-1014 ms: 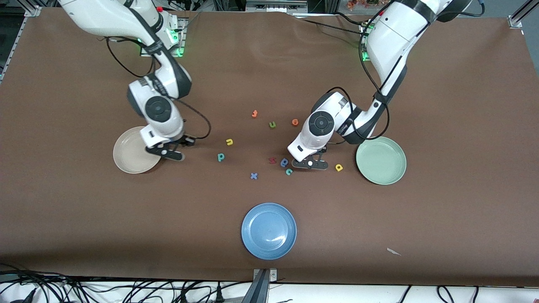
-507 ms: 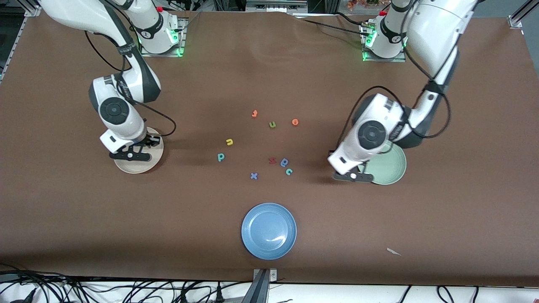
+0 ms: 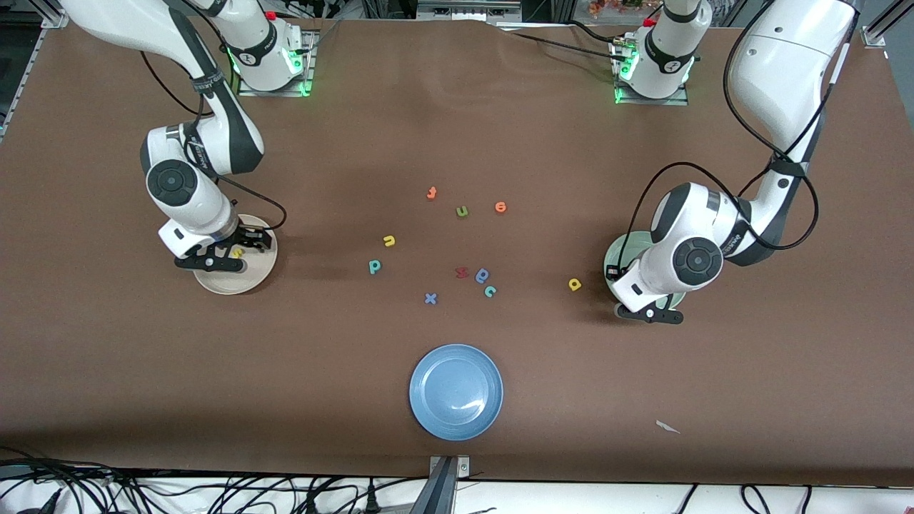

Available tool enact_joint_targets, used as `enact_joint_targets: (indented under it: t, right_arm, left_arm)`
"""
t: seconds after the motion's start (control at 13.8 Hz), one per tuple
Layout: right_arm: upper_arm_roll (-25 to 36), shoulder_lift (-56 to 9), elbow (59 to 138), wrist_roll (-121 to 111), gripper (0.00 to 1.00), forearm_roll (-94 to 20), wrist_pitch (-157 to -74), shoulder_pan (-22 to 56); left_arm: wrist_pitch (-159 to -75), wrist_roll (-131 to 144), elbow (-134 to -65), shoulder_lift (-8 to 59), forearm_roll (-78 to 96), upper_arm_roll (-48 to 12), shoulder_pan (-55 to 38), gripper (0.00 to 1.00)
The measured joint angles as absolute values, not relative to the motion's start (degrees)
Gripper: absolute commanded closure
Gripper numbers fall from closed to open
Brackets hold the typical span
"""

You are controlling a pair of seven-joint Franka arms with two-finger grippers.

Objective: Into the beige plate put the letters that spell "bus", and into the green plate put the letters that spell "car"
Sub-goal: 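Place the s on the cream plate while the left gripper places the teal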

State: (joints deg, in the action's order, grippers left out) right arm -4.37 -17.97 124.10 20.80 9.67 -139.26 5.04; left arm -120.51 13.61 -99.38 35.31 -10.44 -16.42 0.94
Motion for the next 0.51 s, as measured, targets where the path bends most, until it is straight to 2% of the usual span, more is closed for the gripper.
enact_joint_targets:
  t: [0.14,0.51]
  right_arm:
    - [-5.5,-18.5,120.8,22.2,0.00,3.3,-137.6,6.6]
    - [-5.8,-23.7,112.1,36.3,0.00,1.9,-135.1,13.6]
  left_arm:
    - [-120.6,13.0,-99.2,35.3,-10.4,-17.3,0.6,0.00]
    - [-123.1,12.6,-97.6,35.4,-12.3,-20.0,-6.8,0.01]
